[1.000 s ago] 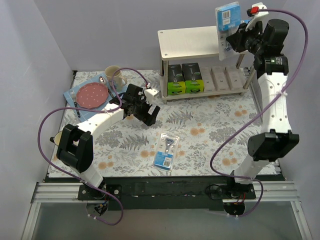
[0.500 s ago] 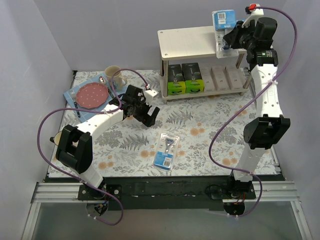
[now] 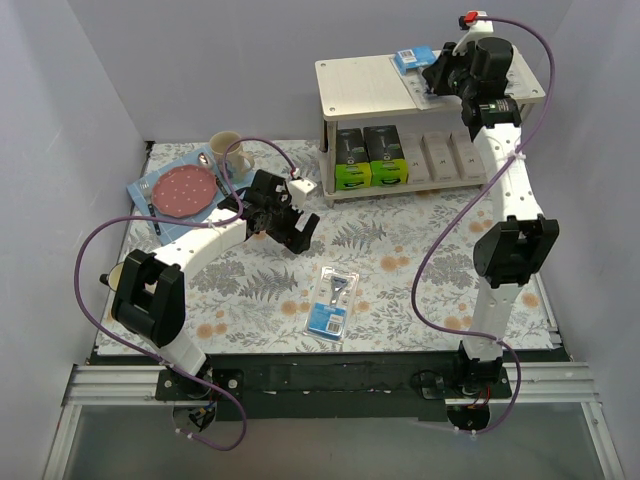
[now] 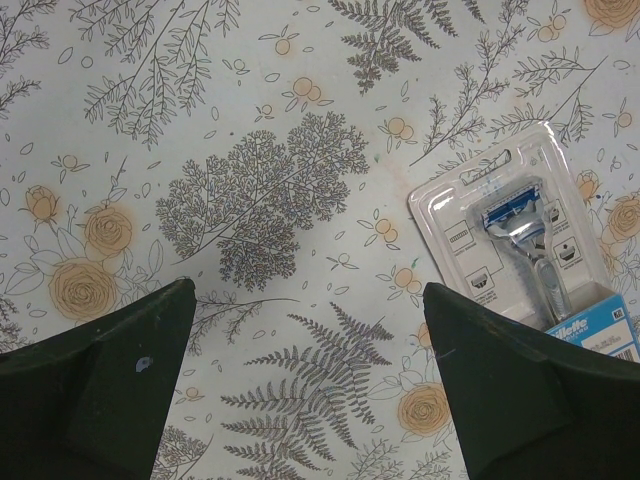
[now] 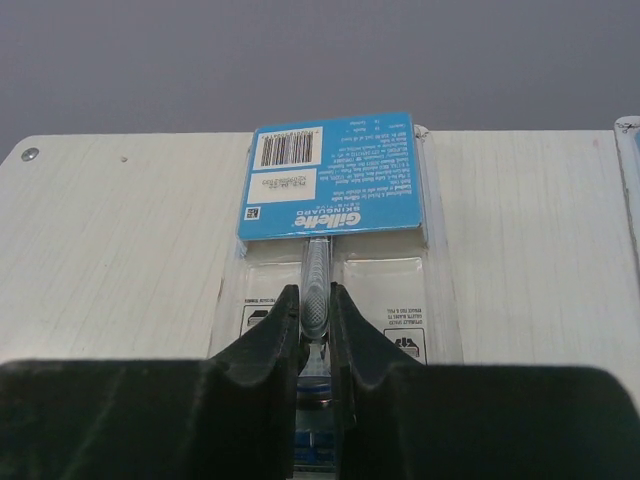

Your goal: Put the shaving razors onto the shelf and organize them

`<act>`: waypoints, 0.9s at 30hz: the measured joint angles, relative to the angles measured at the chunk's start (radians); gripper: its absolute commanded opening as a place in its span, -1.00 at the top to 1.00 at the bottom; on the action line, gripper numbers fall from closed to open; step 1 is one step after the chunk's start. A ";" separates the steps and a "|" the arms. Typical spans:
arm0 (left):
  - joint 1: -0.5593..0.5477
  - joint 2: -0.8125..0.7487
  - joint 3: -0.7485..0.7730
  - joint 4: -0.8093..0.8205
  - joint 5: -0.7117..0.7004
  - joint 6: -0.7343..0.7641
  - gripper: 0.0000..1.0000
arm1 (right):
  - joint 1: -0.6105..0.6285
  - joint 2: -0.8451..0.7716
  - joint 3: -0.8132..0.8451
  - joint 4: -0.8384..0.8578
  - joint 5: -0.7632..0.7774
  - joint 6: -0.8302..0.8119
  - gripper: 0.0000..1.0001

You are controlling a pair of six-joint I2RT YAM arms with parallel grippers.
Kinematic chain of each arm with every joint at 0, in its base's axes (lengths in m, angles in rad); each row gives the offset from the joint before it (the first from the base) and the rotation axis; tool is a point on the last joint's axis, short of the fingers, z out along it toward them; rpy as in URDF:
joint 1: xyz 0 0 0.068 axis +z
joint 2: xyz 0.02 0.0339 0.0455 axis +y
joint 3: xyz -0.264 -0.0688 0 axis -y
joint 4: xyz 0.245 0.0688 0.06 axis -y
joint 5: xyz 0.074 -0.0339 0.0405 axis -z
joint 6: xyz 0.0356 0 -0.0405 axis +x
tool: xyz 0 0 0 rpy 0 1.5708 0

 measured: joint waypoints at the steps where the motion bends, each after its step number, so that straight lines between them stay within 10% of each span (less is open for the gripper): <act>1: 0.000 0.000 0.000 0.000 0.000 0.000 -0.96 | 0.002 0.002 0.002 0.001 0.009 0.004 0.97; 27: 0.000 -0.001 -0.024 0.013 0.000 0.000 -0.96 | 0.098 -0.029 -0.062 0.049 0.349 0.098 0.97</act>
